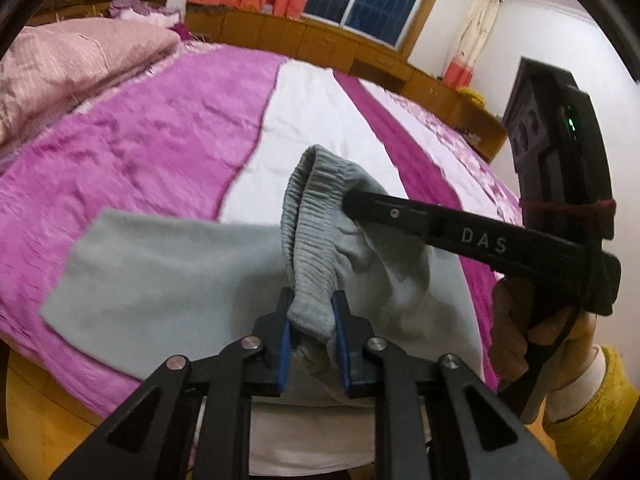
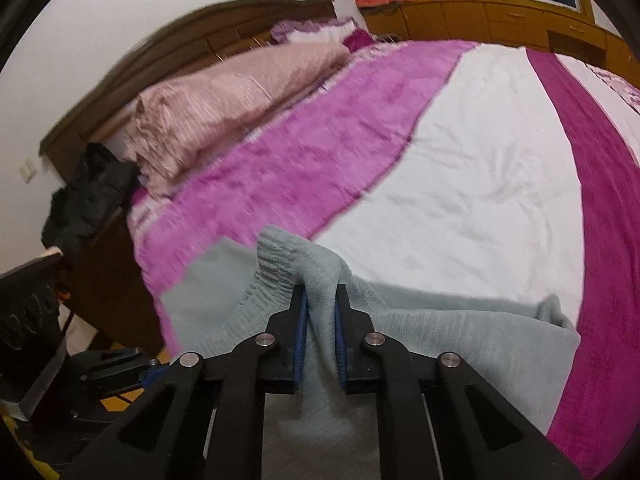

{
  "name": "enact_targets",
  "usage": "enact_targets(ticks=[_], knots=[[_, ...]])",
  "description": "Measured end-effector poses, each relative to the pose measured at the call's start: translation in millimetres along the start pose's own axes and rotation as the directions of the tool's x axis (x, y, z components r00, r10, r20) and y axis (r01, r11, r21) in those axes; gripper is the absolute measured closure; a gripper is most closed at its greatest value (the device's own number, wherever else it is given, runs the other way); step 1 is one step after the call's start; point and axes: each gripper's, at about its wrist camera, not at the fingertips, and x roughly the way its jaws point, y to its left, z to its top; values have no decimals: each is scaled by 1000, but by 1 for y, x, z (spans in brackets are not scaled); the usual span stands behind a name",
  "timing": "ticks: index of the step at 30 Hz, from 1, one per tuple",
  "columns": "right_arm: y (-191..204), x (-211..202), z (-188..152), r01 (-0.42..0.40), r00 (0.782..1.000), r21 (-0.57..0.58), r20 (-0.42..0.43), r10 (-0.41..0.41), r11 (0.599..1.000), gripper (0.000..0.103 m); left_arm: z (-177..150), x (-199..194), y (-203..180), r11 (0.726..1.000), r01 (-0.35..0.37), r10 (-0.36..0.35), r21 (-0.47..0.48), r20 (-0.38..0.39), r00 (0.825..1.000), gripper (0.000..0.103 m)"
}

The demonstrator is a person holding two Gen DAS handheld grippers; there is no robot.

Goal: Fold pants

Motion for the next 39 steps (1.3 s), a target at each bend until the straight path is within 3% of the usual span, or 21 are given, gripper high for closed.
enact_targets(ticks=[7,17,23,28,33,39], knots=[[45,10,30,-51,997,-36,53,53,998,98,22,-36,39,999,-46,48,-28,73,996,87],[93,70,44,-97,995,-67,1,98,993,98,19,-46,104,989,-126,131,-77,68,989,87],[111,114,41,-68,997,-97,-49,64,993,97,10,-23,144,980,-153,155,-127,6,988,86],[107,143,33,-14,994,-65,-107,7,998,92,-10,0,165,962,-227,217,-152,-79,973,74],[88,124,34,-9,997,-2,-80,9,1000,84,-15,-11,171,963,-209,202,-167,-62,978,68],[42,61,16,67,997,69,-38,-65,995,81,-11,-42,156,955,-255,258,-153,1,966,69]])
